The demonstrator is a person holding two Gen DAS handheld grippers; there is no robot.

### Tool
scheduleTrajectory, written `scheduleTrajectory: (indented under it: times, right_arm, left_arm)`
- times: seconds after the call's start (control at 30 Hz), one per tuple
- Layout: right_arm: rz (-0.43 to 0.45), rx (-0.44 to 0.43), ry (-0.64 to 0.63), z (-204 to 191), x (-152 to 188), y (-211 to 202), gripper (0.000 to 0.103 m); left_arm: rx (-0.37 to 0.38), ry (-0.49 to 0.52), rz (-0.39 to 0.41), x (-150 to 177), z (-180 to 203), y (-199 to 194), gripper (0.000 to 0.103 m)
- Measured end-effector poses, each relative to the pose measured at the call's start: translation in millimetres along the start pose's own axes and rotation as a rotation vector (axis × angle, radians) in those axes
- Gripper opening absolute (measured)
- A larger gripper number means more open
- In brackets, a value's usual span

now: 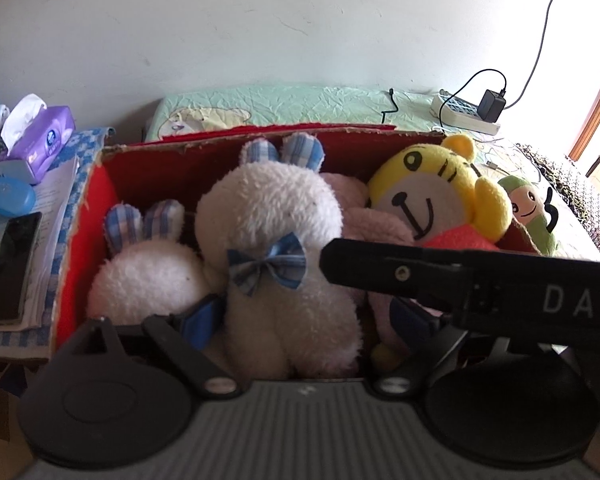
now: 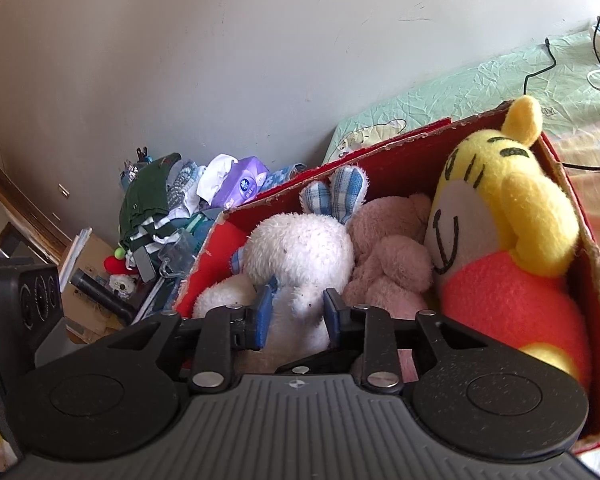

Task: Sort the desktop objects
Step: 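Lower the white bunny into the red box and open the right gripper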

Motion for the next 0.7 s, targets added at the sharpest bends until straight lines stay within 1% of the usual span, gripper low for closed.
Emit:
scheduleTrajectory:
  times: [0.1,0.23,0.53,0.7]
  right_arm:
    - [0.017,0.005,0.005,-1,0,-8,0.034]
    - [0.041,0.008,0.021,-1,1,-18,0.034]
    - [0.077,0.025,0.027,-2,14,-41,0.035]
    - [0.098,0.035,0.033,-3,19,-51,0.036]
  left_arm:
    - [-0.027,0.017,0.009,1,4,-7,0.094]
    - [-0.061,0.035,0.027,2,9,-19,0.094]
    - [-0.089,0.023,0.022,8,14,-32,0.095]
    - [-0.107,0.033,0.036,13,22,-40,0.094]
Point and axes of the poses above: each gripper's, at about its wrist camera, not at the fingertips, and y roughly the way its jaws point, z to its right, x to its underside, the point moved 8 cm from there along y, roughly the way its jaws point, and after that the axes turned 2 degrees about x, right-handed, at the moved point
